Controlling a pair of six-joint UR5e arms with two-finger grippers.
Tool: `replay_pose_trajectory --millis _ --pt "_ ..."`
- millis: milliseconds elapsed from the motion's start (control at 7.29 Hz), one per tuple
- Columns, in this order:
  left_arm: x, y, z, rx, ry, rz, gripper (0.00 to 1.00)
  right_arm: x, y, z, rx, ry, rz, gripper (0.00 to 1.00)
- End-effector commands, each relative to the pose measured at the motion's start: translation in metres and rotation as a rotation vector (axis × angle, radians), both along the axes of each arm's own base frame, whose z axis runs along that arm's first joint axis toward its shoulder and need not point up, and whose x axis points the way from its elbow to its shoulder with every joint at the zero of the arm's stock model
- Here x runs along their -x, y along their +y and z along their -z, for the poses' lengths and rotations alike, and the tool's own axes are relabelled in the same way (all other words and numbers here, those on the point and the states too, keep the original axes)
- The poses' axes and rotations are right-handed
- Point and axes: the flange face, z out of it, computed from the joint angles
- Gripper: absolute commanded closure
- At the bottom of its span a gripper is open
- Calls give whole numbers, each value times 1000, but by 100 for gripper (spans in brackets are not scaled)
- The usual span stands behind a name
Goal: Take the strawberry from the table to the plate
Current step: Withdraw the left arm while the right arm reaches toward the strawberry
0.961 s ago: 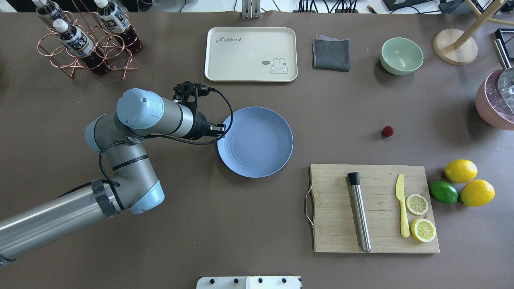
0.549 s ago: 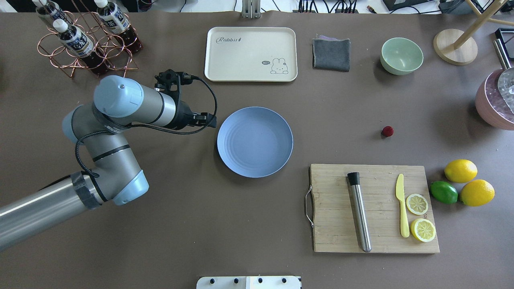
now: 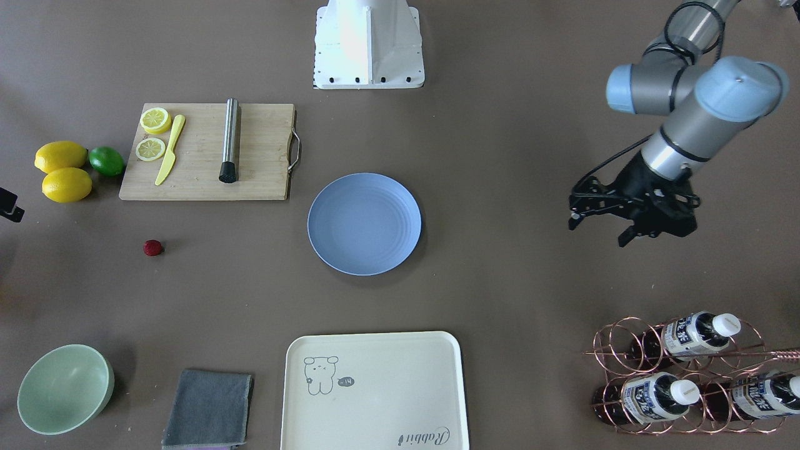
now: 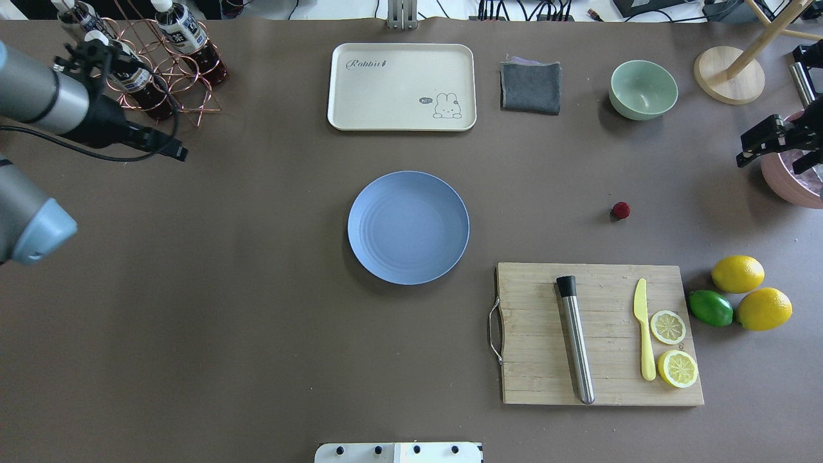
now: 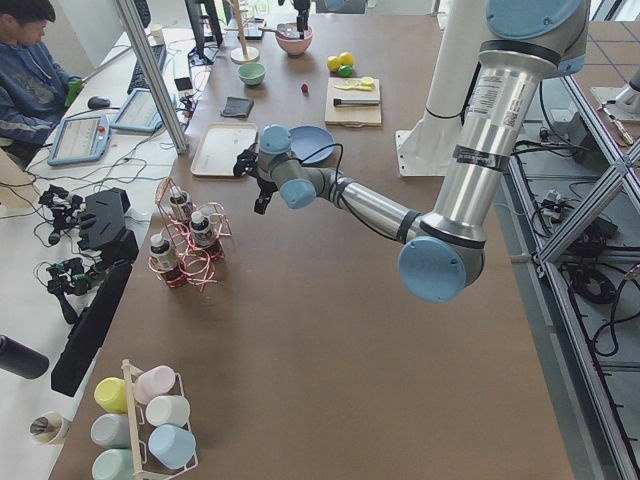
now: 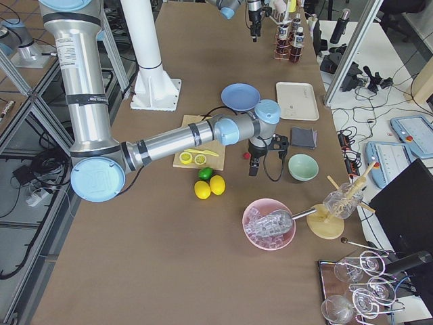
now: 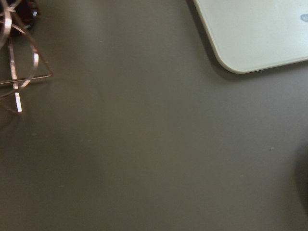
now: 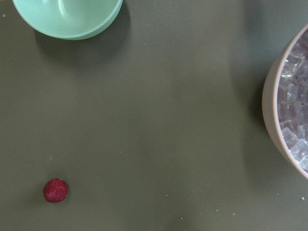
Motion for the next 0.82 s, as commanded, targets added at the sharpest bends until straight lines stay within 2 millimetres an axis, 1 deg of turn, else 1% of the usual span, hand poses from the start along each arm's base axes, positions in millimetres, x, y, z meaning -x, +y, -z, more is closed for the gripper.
replay_pose_trajectory --millis 0,137,275,412,549,686 --pt "140 -5 -69 -74 -100 -81 1 46 -3 20 -10 -17 -41 0" --pt "199 1 -100 -94 -165 -120 1 75 1 24 -23 -24 -78 0" --pt "254 2 -115 -66 -212 -139 1 99 2 29 -29 -22 -94 0" --pt "285 10 -136 -27 -254 -209 1 110 4 28 -29 -14 -89 0" --pt "296 21 -152 64 -256 -242 1 113 6 28 -30 -14 -81 0" --pt "295 24 -158 127 -248 -254 1 126 10 26 -49 7 -69 0"
